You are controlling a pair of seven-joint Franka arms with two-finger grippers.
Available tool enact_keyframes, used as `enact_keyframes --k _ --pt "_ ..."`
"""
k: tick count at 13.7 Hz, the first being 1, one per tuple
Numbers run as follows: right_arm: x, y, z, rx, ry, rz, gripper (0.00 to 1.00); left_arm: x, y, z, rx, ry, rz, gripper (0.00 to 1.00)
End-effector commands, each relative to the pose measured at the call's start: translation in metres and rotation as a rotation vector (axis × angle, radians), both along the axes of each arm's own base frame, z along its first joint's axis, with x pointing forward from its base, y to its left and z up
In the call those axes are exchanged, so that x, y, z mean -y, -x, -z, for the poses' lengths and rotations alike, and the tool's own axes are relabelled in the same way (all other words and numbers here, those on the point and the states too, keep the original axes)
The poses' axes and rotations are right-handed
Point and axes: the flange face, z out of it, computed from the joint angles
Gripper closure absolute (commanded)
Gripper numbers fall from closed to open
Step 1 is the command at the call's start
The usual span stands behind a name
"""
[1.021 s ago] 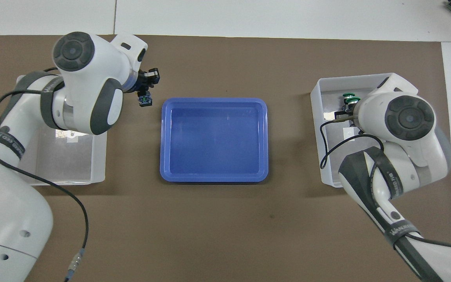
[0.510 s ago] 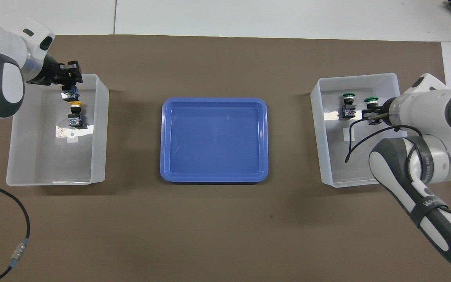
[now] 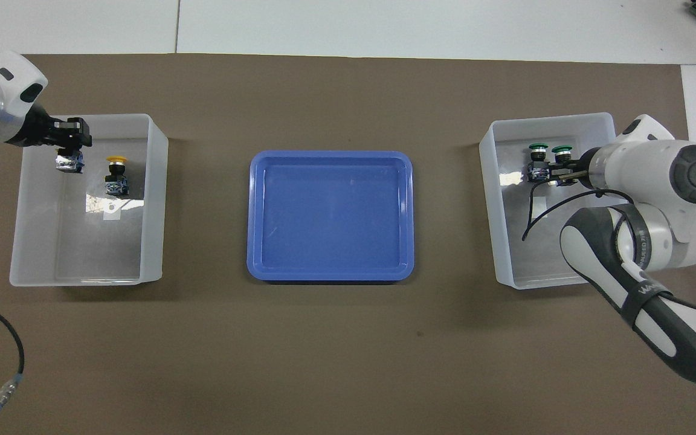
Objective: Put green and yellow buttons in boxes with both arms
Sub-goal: 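Lower both buttons into the boxes and open both grippers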
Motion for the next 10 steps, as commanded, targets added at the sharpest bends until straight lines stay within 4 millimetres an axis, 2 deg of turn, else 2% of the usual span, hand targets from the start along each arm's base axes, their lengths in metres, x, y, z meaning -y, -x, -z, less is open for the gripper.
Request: enact_keyframes --k 1,4,5,7,8,9,10 --pt "0.006 -0.009 0.012 0.027 -0.024 -0.005 1.0 -0.006 0.038 0.021 0.025 -0.019 0.031 1.0" --pt "-0.001 -0.011 0.016 0.033 -0.031 -0.01 1.0 -0.005 0.048 0.031 0.014 -0.019 0.036 1.0" --pt "-0.003 -0.013 0.015 0.038 -0.033 -0.011 1.0 -0.013 0.056 0.037 0.006 -0.02 0.039 1.0" --pt "-0.006 -0.015 0.016 0.041 -0.032 -0.02 1.0 -0.014 0.066 0.048 0.023 -0.027 0.056 1.0" --pt "-0.011 -0.015 0.014 0.05 -0.032 -0.03 1.0 -0.017 0.068 0.049 0.018 -0.026 0.052 0.9" --pt "-0.012 -0.016 0.014 0.061 -0.032 -0.038 1.0 -0.018 0.067 0.046 0.021 -0.027 0.05 0.65" --pt "-0.013 -0.016 0.016 0.064 -0.034 -0.038 0.8 -0.018 0.065 0.046 0.021 -0.027 0.052 0.53"
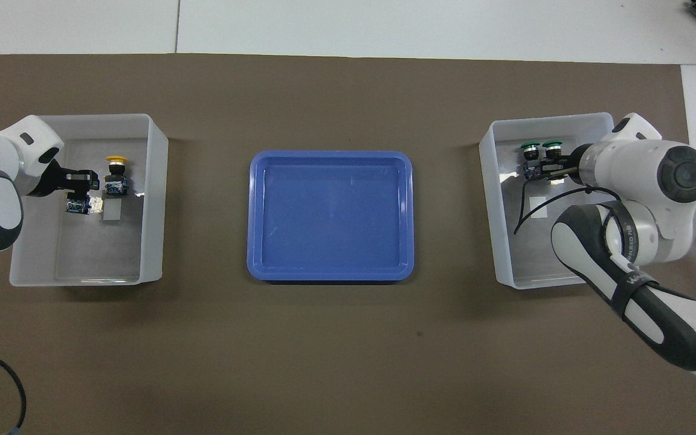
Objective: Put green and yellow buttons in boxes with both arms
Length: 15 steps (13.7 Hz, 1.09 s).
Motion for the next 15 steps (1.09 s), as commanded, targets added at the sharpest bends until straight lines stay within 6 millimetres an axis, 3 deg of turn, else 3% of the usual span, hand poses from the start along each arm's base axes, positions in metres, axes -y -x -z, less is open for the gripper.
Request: enact_keyframes --k 1,2,4,6,8,11,13,15 --pt "-0.003 -0.007 0.004 0.024 -0.014 -0.017 0.27 -0.002 0.007 -0.011 0.023 -0.011 0.018 0.42" --pt "-0.003 -0.007 0.004 0.029 -0.016 -0.015 0.0 -0.001 0.003 -0.016 0.031 -0.012 0.02 0.37" --pt "-0.004 -0.008 0.002 0.033 -0.018 -0.012 0.0 0.003 -0.003 -0.026 0.025 -0.009 0.028 0.34" --pt "-0.003 -0.012 -0.014 0.045 -0.018 -0.003 0.0 0.008 -0.012 -0.043 0.019 -0.006 0.035 0.34" --pt "-0.003 -0.012 -0.043 0.033 -0.001 0.006 0.0 0.014 -0.024 -0.063 0.007 -0.001 0.043 0.36" --pt "-0.009 -0.004 -0.092 -0.024 0.014 0.076 0.0 0.054 -0.031 -0.094 -0.024 -0.007 0.054 0.38" --pt "-0.036 0.005 -0.126 -0.068 0.009 0.107 0.0 0.081 -0.035 -0.126 -0.041 -0.075 0.05 0.38" --pt "-0.055 0.017 -0.176 -0.112 -0.035 0.146 0.0 0.104 -0.033 -0.152 -0.064 -0.072 0.067 0.38"
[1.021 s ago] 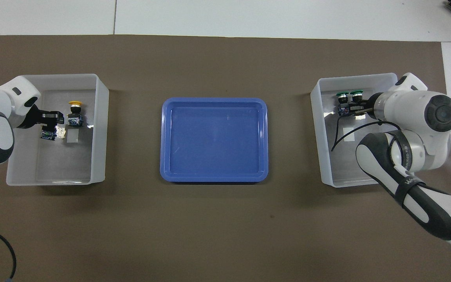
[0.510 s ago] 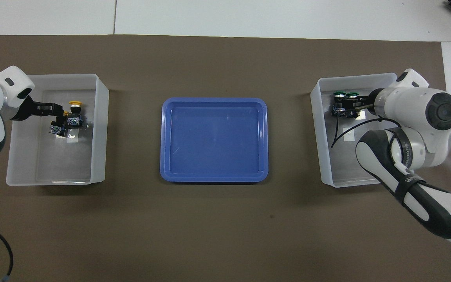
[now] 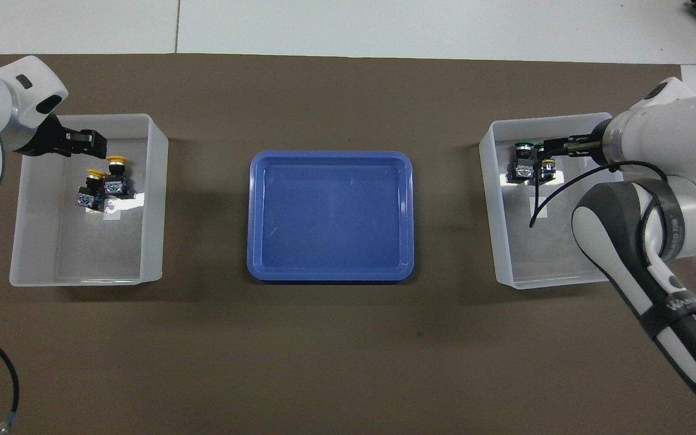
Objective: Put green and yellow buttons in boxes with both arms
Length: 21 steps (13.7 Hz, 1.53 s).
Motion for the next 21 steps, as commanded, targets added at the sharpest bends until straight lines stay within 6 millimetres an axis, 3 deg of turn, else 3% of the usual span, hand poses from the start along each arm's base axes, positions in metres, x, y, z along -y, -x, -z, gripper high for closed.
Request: enact_keyframes --k 1,3,6,8,10,11,13,15,16,18,21 --pt "-0.015 0.015 -0.057 -0.044 -0.054 0.048 0.0 0.02 0.003 -0.031 -0.052 -0.028 0.008 0.38" --pt "-0.014 0.019 -0.083 -0.056 -0.046 0.047 0.0 0.032 0.007 -0.06 -0.069 -0.027 0.025 0.38" --pt "-0.018 0.033 -0.117 -0.005 -0.031 0.043 0.0 0.038 0.018 -0.077 -0.108 -0.01 0.029 0.38" --pt "-0.018 0.037 -0.131 0.0 -0.028 0.047 0.0 0.04 0.033 -0.112 -0.091 -0.004 0.035 0.37" --pt "-0.018 0.037 -0.14 -0.012 -0.026 0.05 0.0 0.037 0.047 -0.139 -0.062 0.007 0.033 0.29" --pt "-0.02 0.037 -0.141 -0.009 -0.027 0.048 0.0 0.033 0.05 -0.15 -0.03 0.012 0.028 0.2" --pt "-0.02 0.038 -0.141 -0.014 -0.027 0.048 0.0 0.025 0.055 -0.14 -0.012 0.013 0.018 0.0" --pt "-0.022 0.045 -0.139 -0.064 -0.024 0.048 0.0 0.02 0.058 -0.131 0.004 0.014 0.013 0.0" --pt "-0.038 0.051 -0.151 -0.074 -0.021 0.029 0.0 0.019 0.06 -0.13 0.007 0.015 0.014 0.0" --pt "-0.03 0.056 -0.16 -0.091 -0.017 0.045 0.0 0.02 0.06 -0.131 0.013 0.014 0.013 0.0" --pt "-0.037 0.069 -0.162 -0.148 -0.007 0.044 0.0 0.019 0.06 -0.131 0.011 0.014 0.014 0.0"
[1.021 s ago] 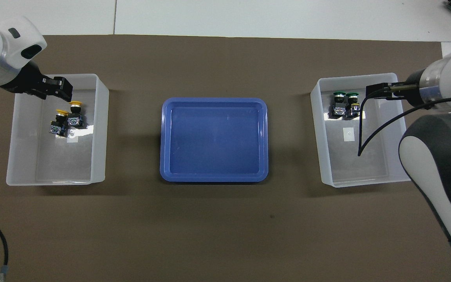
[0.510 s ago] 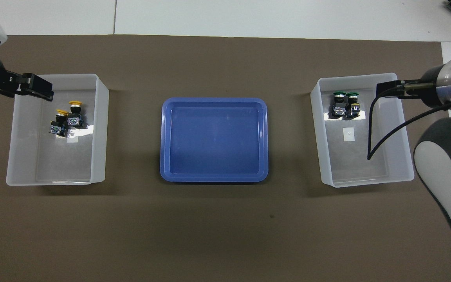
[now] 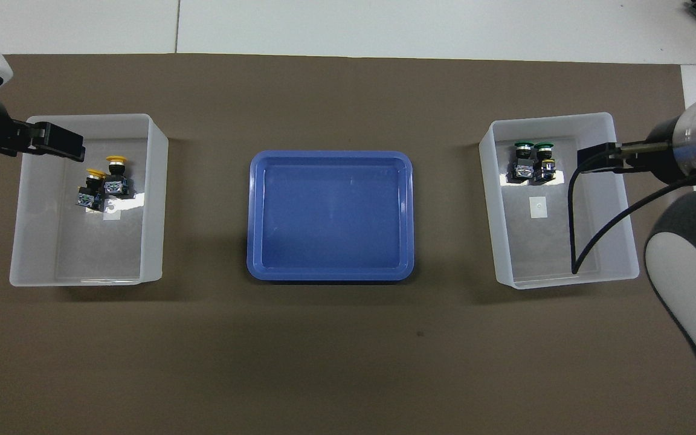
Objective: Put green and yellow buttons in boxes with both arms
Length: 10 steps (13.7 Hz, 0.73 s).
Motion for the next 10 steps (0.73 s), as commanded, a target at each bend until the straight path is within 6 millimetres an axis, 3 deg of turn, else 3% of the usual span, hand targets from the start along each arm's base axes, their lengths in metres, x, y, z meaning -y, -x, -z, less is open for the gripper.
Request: enact_keyframes --k 1,3,10 --pt "0.003 0.011 0.0 -0.062 -0.023 0.021 0.0 0.001 0.01 -0.003 0.014 0.008 0.0 0.0" --pt "0.005 0.017 -0.001 -0.085 -0.02 0.03 0.0 0.009 0.01 -0.003 0.02 0.008 0.014 0.0" --pt "0.026 0.017 -0.014 -0.08 -0.092 0.067 0.0 0.0 0.009 -0.003 0.023 0.007 0.007 0.0"
